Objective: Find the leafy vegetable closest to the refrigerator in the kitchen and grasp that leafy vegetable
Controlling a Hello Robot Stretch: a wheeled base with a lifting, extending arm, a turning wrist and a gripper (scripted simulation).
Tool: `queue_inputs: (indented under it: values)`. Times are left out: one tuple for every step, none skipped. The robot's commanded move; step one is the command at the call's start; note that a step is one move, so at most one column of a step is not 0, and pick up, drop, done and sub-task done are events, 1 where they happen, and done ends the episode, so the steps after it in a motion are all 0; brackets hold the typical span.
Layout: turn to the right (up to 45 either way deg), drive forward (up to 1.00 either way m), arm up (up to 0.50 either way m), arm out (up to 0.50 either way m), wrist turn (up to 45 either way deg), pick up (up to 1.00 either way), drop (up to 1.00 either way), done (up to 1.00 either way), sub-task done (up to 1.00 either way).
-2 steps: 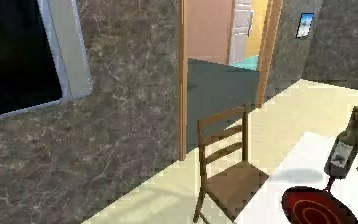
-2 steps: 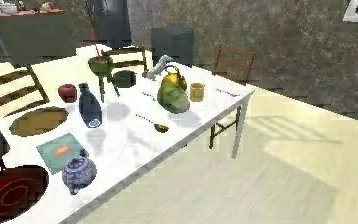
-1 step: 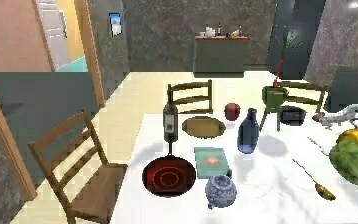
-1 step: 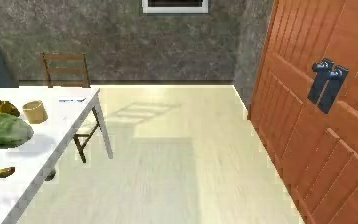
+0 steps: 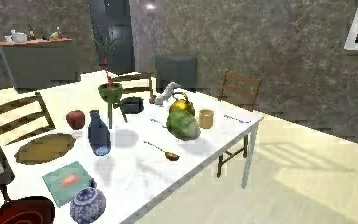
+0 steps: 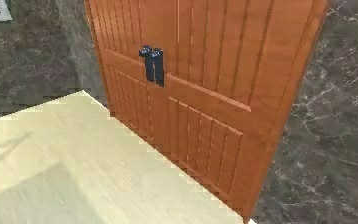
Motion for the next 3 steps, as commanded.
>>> queue_inputs:
  values:
    - [39.0, 0.0, 0.0, 0.0, 0.0, 0.0, 0.0, 0.0, 0.0]
    - [0.0, 1.0, 0.0, 0.0, 0.0, 0.0, 0.0, 0.0, 0.0]
    - [0.0, 0.65, 0.0, 0.0, 0.0, 0.0, 0.0, 0.0, 0.0]
